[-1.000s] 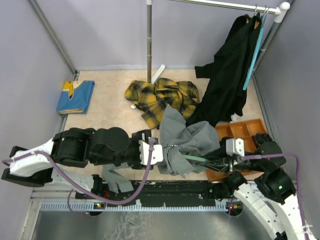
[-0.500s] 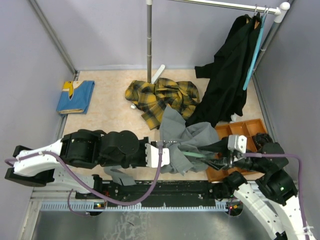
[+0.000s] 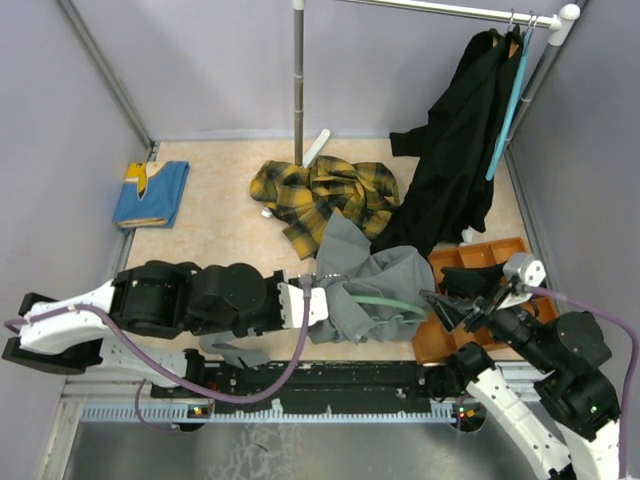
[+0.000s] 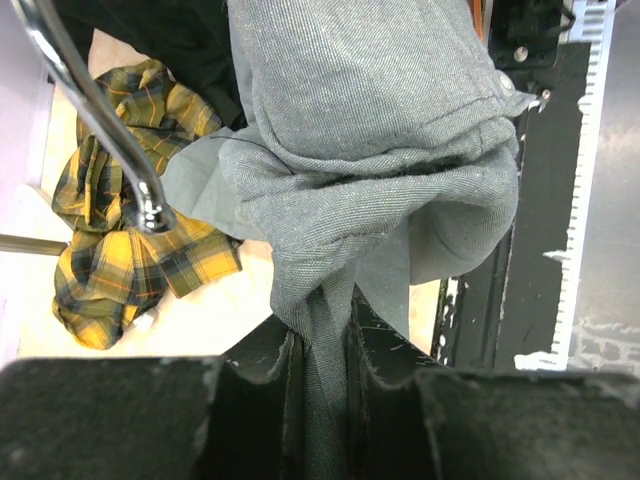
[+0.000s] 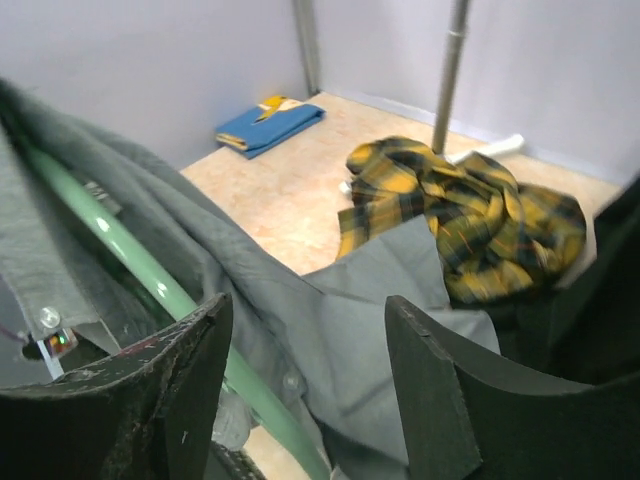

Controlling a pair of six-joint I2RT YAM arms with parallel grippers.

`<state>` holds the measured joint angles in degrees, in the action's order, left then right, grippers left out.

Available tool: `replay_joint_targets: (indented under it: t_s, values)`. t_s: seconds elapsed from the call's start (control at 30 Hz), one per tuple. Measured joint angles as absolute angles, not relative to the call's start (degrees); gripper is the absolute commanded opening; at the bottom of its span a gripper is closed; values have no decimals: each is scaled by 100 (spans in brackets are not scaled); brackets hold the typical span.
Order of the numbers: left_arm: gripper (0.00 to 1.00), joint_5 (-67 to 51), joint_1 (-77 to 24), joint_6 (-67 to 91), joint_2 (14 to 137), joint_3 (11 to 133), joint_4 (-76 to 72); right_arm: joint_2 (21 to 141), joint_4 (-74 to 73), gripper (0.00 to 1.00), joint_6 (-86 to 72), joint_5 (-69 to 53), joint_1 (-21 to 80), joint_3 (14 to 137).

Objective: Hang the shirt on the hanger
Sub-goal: Adjust the shirt on the hanger.

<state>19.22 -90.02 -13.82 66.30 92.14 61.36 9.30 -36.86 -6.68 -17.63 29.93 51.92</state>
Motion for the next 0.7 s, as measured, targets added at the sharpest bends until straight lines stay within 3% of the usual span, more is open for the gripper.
replay_joint_targets:
  t_s: [0.37,0.7]
  values:
    - [0,1791,-9002,-650,6724,9738,6182,1540,-5260,63,-1529,-847,2993,6377]
    - [0,1190,-9002,-617,6836,9703,6217,2193,-6128,63,-1723,-191,2993,6687]
